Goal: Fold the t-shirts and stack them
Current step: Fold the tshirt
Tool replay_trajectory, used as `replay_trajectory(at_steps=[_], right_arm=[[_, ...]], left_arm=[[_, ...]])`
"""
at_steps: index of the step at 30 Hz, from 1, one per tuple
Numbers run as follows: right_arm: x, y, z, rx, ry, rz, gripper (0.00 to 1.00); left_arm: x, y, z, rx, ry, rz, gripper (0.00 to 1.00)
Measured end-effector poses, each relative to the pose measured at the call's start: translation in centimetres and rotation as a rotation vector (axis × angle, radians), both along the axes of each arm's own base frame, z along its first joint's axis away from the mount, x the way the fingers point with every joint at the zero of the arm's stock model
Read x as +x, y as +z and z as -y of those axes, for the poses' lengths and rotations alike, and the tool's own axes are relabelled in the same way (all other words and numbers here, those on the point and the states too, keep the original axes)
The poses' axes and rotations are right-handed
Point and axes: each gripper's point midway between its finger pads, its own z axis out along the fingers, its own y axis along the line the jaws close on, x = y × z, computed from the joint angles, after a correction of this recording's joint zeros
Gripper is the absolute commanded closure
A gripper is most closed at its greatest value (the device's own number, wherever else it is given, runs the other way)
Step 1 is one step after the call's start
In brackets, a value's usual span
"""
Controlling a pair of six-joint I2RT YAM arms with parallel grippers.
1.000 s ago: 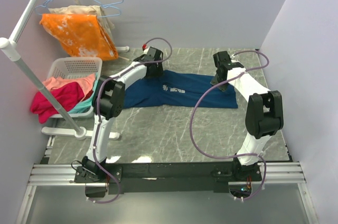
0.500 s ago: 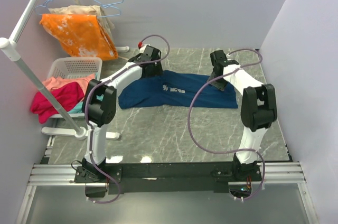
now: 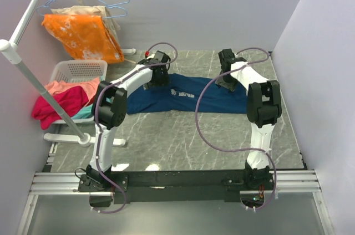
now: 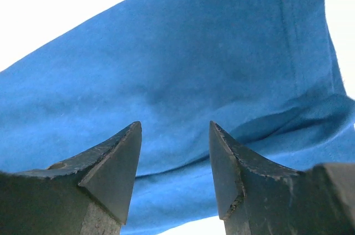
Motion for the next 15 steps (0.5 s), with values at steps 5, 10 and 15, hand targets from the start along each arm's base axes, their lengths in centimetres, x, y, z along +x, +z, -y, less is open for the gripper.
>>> replay_trajectory(at_steps=[5,10,15], right_arm=[[-0.5,-1.5,0.8,-0.008,-0.008,-0.053,0.41],[-1.6,-2.8,0.8,0.000,-0.011,-0.099,0.43],[-1.9,-2.9,0.6,0.013,-0.014,-0.106,0.44]], left_arm=[[0.5,-2.3,-0.1,0.012,0.022,-0.063,0.14],[0.4,-3.2,-0.9,0.017,0.040,-0.107,0.14],[1.6,-3.1,-1.2,0.003,0.055,-0.108,0.14]])
